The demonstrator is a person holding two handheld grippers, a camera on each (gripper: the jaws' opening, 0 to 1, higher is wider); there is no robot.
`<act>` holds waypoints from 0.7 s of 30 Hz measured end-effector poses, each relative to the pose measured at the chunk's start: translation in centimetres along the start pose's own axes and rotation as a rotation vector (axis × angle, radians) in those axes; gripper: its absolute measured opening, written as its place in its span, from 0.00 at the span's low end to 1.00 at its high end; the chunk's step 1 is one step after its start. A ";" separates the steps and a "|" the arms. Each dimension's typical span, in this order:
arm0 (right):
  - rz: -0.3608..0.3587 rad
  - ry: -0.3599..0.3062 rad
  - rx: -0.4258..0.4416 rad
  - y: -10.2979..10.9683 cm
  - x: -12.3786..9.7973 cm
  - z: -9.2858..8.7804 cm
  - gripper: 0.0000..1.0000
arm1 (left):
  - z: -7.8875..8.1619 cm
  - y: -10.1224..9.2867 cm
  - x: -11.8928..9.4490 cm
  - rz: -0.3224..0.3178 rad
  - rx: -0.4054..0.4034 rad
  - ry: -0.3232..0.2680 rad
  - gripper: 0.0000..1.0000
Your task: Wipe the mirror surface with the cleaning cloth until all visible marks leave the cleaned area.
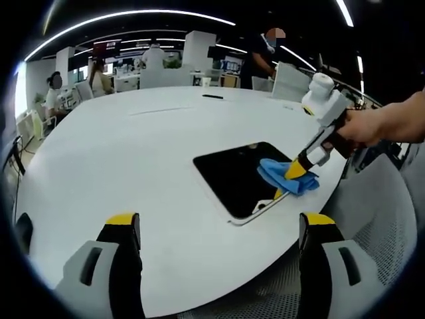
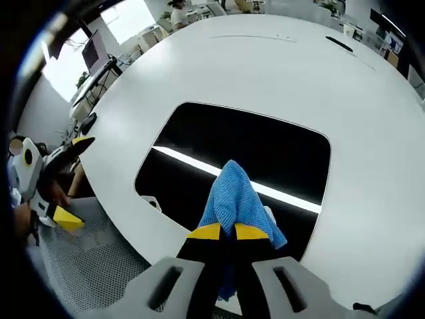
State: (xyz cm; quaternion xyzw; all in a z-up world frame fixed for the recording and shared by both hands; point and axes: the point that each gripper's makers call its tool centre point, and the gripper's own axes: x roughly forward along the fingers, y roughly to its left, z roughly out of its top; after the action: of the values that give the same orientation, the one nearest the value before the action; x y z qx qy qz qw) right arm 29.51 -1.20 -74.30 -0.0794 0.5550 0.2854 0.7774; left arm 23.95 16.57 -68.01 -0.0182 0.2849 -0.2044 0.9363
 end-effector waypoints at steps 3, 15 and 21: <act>0.002 0.005 0.004 0.1 -0.1 -0.1 0.00 | -0.1 -0.1 0.1 -0.003 0.001 0.008 0.99; 0.012 0.011 0.006 0.4 -0.3 -0.6 0.00 | -0.3 0.1 0.2 0.004 0.005 0.015 0.99; 0.016 0.017 0.003 0.4 -0.3 -0.6 0.00 | -0.3 0.1 0.2 0.005 0.005 0.017 0.99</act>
State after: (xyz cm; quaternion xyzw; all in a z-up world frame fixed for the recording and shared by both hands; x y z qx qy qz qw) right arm 28.79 -1.21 -74.19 -0.0759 0.5625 0.2900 0.7705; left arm 23.95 16.63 -68.37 -0.0135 0.2924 -0.2030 0.9344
